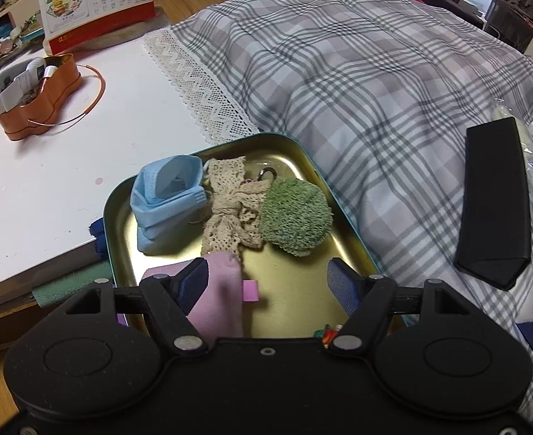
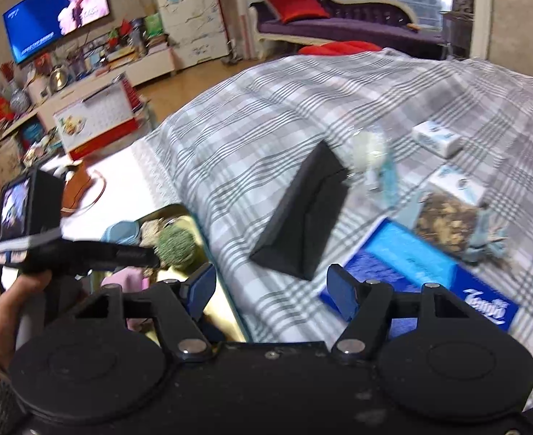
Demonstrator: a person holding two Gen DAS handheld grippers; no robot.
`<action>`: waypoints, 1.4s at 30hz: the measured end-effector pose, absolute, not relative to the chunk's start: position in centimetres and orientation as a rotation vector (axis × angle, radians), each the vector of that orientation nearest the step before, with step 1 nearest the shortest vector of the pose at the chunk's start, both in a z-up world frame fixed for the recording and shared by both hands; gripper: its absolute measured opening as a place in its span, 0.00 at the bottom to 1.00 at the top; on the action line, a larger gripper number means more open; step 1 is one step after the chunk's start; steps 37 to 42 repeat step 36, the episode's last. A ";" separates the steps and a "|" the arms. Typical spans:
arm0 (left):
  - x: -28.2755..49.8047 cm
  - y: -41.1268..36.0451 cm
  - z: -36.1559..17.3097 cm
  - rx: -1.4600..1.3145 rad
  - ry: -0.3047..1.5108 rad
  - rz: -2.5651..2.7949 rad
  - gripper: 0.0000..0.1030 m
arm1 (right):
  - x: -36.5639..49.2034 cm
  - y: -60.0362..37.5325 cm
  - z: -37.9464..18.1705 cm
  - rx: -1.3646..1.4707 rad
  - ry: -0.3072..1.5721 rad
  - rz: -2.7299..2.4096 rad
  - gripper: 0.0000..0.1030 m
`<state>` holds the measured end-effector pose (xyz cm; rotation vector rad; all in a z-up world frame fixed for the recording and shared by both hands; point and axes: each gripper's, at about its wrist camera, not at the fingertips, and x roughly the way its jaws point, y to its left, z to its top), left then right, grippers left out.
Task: Organize soft objects
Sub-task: 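Withdraw both open tools from the tray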
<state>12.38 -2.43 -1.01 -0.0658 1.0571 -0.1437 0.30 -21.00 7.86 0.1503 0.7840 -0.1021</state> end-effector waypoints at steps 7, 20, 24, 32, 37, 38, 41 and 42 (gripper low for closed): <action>10.4 -4.4 0.3 -0.065 1.033 -0.167 0.67 | -0.9 -26.3 9.0 0.189 0.722 -0.195 0.68; 9.0 -9.7 4.8 -0.031 0.946 -0.197 0.77 | 0.5 -37.5 8.9 0.296 0.631 -0.458 0.79; 8.7 -12.0 6.4 0.013 0.909 -0.220 0.80 | 2.8 -40.8 8.5 0.296 0.623 -0.551 0.79; 9.7 -16.7 7.9 0.046 0.899 -0.289 0.83 | 7.1 -46.2 5.8 0.394 0.720 -0.603 0.77; 10.3 -19.6 7.6 0.079 0.906 -0.310 0.83 | 7.2 -46.5 3.7 0.393 0.765 -0.593 0.77; 10.3 -19.6 7.6 0.079 0.906 -0.310 0.83 | 7.2 -46.5 3.7 0.393 0.765 -0.593 0.77; 10.3 -19.6 7.6 0.079 0.906 -0.310 0.83 | 7.2 -46.5 3.7 0.393 0.765 -0.593 0.77; 10.3 -19.6 7.6 0.079 0.906 -0.310 0.83 | 7.2 -46.5 3.7 0.393 0.765 -0.593 0.77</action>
